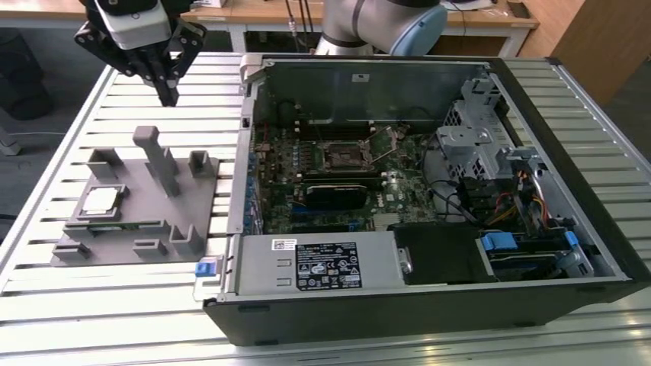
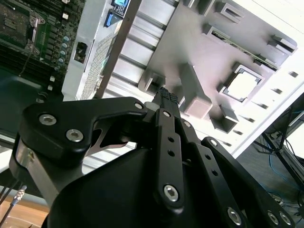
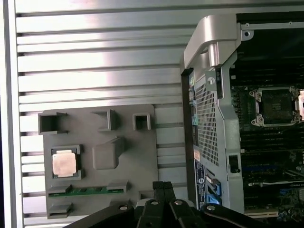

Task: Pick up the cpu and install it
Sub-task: 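Reach for the cpu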

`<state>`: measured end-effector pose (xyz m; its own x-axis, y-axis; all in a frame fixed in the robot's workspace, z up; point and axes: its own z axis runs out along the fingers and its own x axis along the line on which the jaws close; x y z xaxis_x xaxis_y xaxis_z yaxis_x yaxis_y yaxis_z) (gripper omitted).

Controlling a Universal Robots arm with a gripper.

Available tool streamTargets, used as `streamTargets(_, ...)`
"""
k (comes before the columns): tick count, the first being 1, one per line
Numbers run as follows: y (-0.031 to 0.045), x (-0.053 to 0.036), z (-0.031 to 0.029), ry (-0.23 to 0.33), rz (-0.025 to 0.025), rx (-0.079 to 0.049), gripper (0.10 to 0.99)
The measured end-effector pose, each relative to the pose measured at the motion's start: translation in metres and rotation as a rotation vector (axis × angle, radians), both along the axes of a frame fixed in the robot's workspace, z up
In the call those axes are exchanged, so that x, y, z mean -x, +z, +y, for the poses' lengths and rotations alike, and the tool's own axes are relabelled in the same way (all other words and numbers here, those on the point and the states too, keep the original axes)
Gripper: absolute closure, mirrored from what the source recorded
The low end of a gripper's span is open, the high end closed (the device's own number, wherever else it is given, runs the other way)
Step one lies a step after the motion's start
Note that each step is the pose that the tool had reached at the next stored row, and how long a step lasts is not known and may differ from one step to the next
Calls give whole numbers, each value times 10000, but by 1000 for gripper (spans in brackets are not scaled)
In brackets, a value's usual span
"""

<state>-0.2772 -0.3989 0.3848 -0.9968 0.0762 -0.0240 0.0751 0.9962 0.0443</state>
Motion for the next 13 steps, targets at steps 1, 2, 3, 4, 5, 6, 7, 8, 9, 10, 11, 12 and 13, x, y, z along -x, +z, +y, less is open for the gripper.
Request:
streamTargets(1, -1, 13, 0, 0, 0, 0, 980)
streamTargets(2, -2, 25, 0, 0, -1, 0, 980)
streamTargets(3, -3, 38, 0, 0, 0, 0, 980)
streamTargets(4, -3, 51, 0, 0, 0, 0, 980)
streamTargets(5, -4, 63, 0, 0, -1, 0, 980)
streamTargets(6, -5, 76, 0, 0, -1, 0, 980)
streamTargets(7, -6, 89, 0, 0, -1, -1, 980)
streamTargets(8, -7, 102, 0, 0, -1, 0, 980)
streamTargets(9, -8, 115, 0, -1, -1, 0, 980)
streamTargets(10, -9, 127, 0, -1, 0, 0, 980)
streamTargets(11, -9, 141, 0, -1, -1, 0, 980)
streamTargets(12, -10, 154, 0, -1, -1, 0, 980)
streamTargets(13, -11, 166, 0, 0, 0, 0, 980)
